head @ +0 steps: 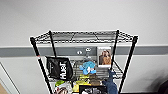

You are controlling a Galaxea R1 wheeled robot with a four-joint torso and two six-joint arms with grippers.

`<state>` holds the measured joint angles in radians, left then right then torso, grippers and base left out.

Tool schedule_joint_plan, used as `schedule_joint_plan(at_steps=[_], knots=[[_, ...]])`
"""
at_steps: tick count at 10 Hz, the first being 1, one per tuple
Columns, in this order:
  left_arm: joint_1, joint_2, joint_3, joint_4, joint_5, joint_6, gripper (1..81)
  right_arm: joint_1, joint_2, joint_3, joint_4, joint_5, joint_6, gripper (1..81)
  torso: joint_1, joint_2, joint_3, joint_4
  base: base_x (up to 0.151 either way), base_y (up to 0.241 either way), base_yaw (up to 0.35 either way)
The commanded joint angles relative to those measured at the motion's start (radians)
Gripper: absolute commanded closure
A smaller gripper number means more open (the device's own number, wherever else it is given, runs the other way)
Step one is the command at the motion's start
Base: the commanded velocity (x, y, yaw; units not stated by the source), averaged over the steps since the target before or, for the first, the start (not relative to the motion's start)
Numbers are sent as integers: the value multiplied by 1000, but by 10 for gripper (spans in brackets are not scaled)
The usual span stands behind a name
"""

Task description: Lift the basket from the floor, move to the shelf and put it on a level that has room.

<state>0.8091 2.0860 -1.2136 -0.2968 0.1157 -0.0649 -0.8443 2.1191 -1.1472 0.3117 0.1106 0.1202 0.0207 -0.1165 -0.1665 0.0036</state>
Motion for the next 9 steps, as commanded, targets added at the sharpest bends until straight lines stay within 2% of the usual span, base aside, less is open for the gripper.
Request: schedule_joint_plan(at_steps=[1,4,9], knots=[[-129,-35,46,-16,12,0,811,125,-37,52,1,1,-1,811,0,0,0,0,152,0,0],[-129,-35,46,-16,13,0,811,125,-37,57,1,1,-2,811,0,0,0,0,116,0,0],[-132,-69,106,-8,10,2,811,138,-66,121,0,23,-4,811,0,0,0,0,0,0,0]])
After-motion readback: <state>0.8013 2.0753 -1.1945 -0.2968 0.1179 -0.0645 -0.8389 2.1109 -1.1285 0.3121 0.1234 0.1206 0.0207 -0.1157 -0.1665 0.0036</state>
